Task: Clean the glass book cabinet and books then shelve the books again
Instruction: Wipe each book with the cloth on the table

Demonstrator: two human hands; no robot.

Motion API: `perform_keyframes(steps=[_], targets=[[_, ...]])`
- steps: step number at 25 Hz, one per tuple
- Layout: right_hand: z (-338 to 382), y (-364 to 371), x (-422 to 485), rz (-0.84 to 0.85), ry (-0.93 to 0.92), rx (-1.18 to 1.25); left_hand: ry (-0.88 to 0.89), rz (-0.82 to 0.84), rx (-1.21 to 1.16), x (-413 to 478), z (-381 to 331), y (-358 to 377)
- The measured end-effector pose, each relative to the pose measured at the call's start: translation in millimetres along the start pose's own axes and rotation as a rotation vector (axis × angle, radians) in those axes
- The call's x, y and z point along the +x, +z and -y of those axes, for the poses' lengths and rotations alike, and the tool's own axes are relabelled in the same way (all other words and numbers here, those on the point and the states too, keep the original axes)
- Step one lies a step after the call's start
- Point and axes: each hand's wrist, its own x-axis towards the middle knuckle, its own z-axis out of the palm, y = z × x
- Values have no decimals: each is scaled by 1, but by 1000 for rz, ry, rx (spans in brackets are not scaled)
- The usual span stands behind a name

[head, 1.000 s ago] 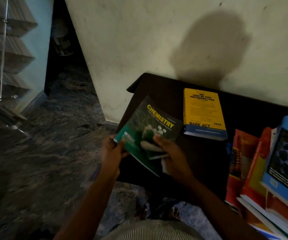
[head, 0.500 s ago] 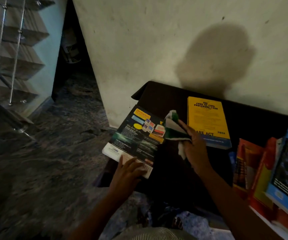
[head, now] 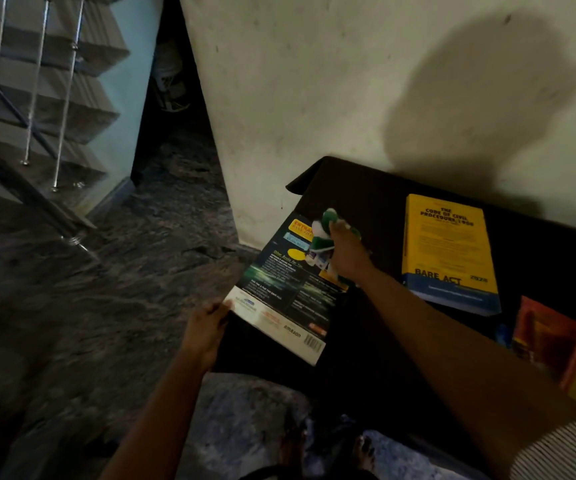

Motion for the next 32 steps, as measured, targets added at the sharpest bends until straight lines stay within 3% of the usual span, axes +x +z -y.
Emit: perform_keyframes(steps=[2,7,10,12,15,17,21,23,25,27,29,32], targets=[[15,24,-7,-32,-123,-121,-33,38,-74,-1,-1,-3],[66,76,-88,-96,-542,3,-63,52,-85,5,1,-2],[54,83,-114,128,-689,103,-94,122,-140,10,2,-9],[35,63,-101,141,-661,175,-101,129,-122,12,2,-11],[-10,22,-52,-24,-273,385,-71,72,-108,13,4,-7],[-32,13,-40,-89,-175,393,-55,49,-115,10,4,-2],[-13,54,-71,-101,-247,80,-62,13,-126,4,3,0],[2,75,-109,-156,-398,26,-86,7,-92,3,-1,0],[2,86,-139,-56,-521,-15,-119,0,-41,2,-5,2],[0,85,-147,57,-591,48,-116,-53,35,-2,-7,7],[5,65,-149,25,-530,262,-11,-135,122,-14,-8,17],[3,-5,-150,5,-354,392,161,33,-5,-49,-25,41]])
